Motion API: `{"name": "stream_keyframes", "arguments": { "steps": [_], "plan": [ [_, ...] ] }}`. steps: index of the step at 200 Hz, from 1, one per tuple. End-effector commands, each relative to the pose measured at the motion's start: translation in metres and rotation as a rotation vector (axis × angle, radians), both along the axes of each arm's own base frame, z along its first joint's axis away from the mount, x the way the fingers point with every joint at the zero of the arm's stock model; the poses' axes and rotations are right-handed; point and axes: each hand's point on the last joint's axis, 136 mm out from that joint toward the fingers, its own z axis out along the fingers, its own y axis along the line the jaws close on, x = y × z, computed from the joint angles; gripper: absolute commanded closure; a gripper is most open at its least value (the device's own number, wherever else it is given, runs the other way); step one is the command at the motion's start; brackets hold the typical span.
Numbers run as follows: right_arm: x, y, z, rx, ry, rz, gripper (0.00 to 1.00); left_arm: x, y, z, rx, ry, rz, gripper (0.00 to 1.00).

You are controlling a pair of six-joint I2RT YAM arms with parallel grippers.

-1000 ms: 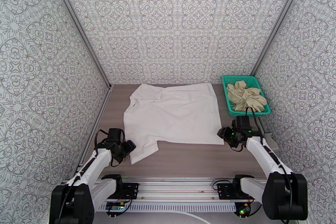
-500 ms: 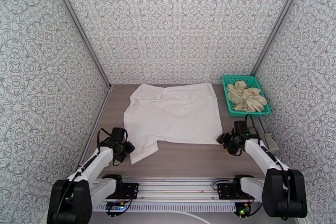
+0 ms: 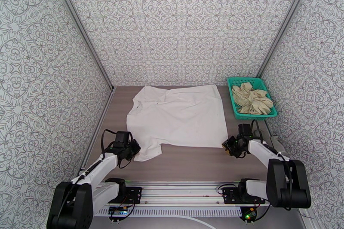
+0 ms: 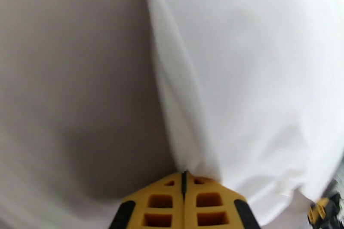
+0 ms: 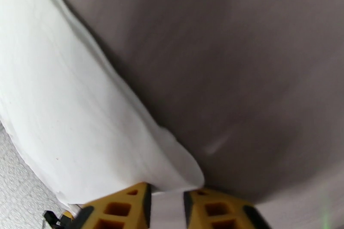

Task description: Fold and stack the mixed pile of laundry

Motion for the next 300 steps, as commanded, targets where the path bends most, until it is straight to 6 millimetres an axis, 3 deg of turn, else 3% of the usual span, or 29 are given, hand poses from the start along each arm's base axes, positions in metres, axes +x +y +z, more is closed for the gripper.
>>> {"name": "stream_keyframes", "arguments": {
  "steps": [1,21,26,36,48,102,120,145,162,175,194,202,216,230,249,270,300],
  "plan": [
    [0.042,-0.008,0.010,-0.062,-0.161,0.010,0.82,0.018,-0.012,0.027,-0.040,-0.103,-0.046,1.00],
    [0.044,-0.009,0.012,-0.066,-0.164,0.015,0.83,0.008,-0.002,0.024,0.014,-0.043,-0.026,0.99],
    [0.043,-0.008,0.012,-0.061,-0.166,0.016,0.80,0.004,0.001,0.023,0.026,-0.017,-0.016,0.88],
    [0.042,-0.007,0.013,-0.057,-0.161,0.015,0.71,-0.003,0.005,0.019,0.044,0.033,-0.009,0.49],
    [0.038,-0.007,0.014,-0.057,-0.157,0.015,0.62,-0.010,0.009,0.015,0.071,0.085,-0.005,0.30],
    [0.027,-0.006,0.018,-0.053,-0.141,0.025,0.54,-0.022,0.019,-0.003,0.107,0.180,0.006,0.20],
    [0.025,-0.004,0.013,-0.042,-0.132,0.018,0.47,-0.015,0.009,-0.007,0.079,0.158,-0.024,0.24],
    [0.026,-0.003,0.001,-0.022,-0.114,-0.013,0.41,0.015,-0.013,0.001,-0.009,0.025,-0.077,0.32],
    [0.028,-0.002,-0.007,-0.007,-0.100,-0.035,0.41,0.029,-0.022,0.009,-0.035,-0.034,-0.098,0.46],
    [0.034,-0.004,-0.010,-0.009,-0.110,-0.051,0.48,0.035,-0.023,0.014,-0.028,-0.063,-0.104,0.66],
    [0.046,-0.006,-0.008,-0.021,-0.131,-0.046,0.71,0.042,-0.024,0.027,-0.024,-0.125,-0.117,0.91],
    [0.051,-0.007,-0.003,-0.035,-0.144,-0.034,0.79,0.046,-0.024,0.039,-0.024,-0.176,-0.121,1.00],
    [0.057,-0.011,0.012,-0.068,-0.179,-0.007,0.89,0.052,-0.026,0.069,-0.022,-0.293,-0.136,1.00],
    [0.066,-0.013,0.040,-0.095,-0.245,0.026,1.00,0.055,-0.026,0.107,-0.014,-0.408,-0.157,1.00],
    [0.074,-0.014,0.086,-0.122,-0.346,0.051,1.00,0.050,-0.032,0.165,-0.004,-0.532,-0.220,1.00],
    [0.081,-0.017,0.160,-0.172,-0.502,0.072,1.00,0.038,-0.036,0.243,0.037,-0.663,-0.299,1.00],
    [0.070,-0.028,0.289,-0.303,-0.729,0.087,1.00,0.000,-0.038,0.394,0.159,-0.937,-0.407,1.00]
  ]
}}
